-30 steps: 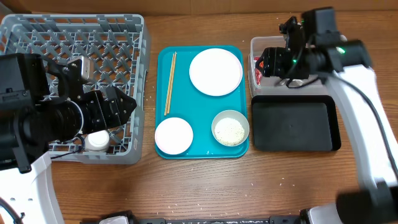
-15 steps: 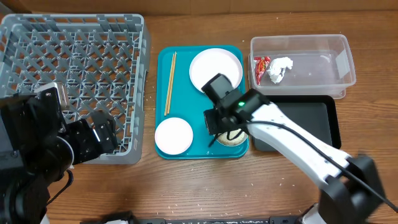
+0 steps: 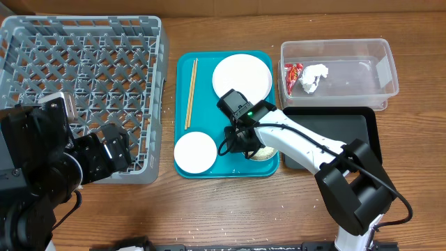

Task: Sort waste into correct bins and load items into the dishwasher
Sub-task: 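Pick the white tissue off the plate with the right gripper, drop in bin, then grasp the grey rice bowl with the right gripper and tip rice onto black tray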

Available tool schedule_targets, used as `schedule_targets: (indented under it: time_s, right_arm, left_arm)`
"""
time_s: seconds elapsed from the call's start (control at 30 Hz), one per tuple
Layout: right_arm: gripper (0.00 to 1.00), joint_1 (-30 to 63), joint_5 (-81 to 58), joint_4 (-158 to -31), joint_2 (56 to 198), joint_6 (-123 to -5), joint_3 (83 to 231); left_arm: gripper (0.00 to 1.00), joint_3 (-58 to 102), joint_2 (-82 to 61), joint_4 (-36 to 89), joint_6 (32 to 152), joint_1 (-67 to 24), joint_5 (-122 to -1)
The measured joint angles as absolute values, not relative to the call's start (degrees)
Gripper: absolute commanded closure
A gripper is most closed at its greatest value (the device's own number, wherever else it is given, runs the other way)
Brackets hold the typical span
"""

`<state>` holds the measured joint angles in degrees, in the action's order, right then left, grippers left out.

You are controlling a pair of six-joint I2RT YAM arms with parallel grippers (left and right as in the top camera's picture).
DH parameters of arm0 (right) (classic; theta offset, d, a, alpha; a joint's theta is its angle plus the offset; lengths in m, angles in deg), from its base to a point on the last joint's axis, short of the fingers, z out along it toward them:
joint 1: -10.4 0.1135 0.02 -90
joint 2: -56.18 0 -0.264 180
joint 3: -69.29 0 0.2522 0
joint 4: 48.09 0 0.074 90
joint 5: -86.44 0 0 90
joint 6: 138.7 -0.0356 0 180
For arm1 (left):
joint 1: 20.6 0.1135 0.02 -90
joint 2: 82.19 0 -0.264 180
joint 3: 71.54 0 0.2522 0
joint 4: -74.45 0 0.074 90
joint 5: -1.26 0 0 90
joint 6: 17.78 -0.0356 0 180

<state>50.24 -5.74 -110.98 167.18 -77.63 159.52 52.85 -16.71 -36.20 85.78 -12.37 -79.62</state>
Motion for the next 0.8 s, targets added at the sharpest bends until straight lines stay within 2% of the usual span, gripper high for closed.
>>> schedule_targets:
  time_s: [0.07, 0.23, 0.37, 0.53, 0.6, 0.7, 0.8]
  right_arm:
    - [0.96, 50.2, -5.5, -110.6, 167.2, -78.0, 159.5]
    - [0.96, 50.0, -5.9, -111.1, 166.4, -78.3, 159.5]
    - [0.96, 47.3, -14.0, -110.2, 161.7, -76.7, 159.5]
    - [0.96, 38.1, -26.0, -109.1, 146.9, -75.1, 159.6]
    - [0.96, 30.8, -30.7, -111.8, 141.8, -72.7, 160.2]
    - [0.96, 23.7, -35.7, -117.2, 141.6, -68.1, 159.8]
    - [0.96, 16.1, -40.8, -116.2, 141.8, -63.6, 154.9]
  left_arm:
    - [0.0, 52.8, -16.7, -36.2, 85.8, -12.4, -79.6]
    - [0.0, 52.8, -16.7, -36.2, 85.8, -12.4, -79.6]
    - [0.0, 52.8, -16.7, -36.2, 85.8, -12.4, -79.6]
    - [0.0, 52.8, -16.7, -36.2, 85.8, -12.4, -79.6]
    - [0.0, 52.8, -16.7, -36.2, 85.8, -12.4, -79.6]
    - [0.0, 52.8, -16.7, -36.2, 85.8, -12.4, -79.6]
    - [0.0, 52.8, -16.7, -36.2, 85.8, -12.4, -79.6]
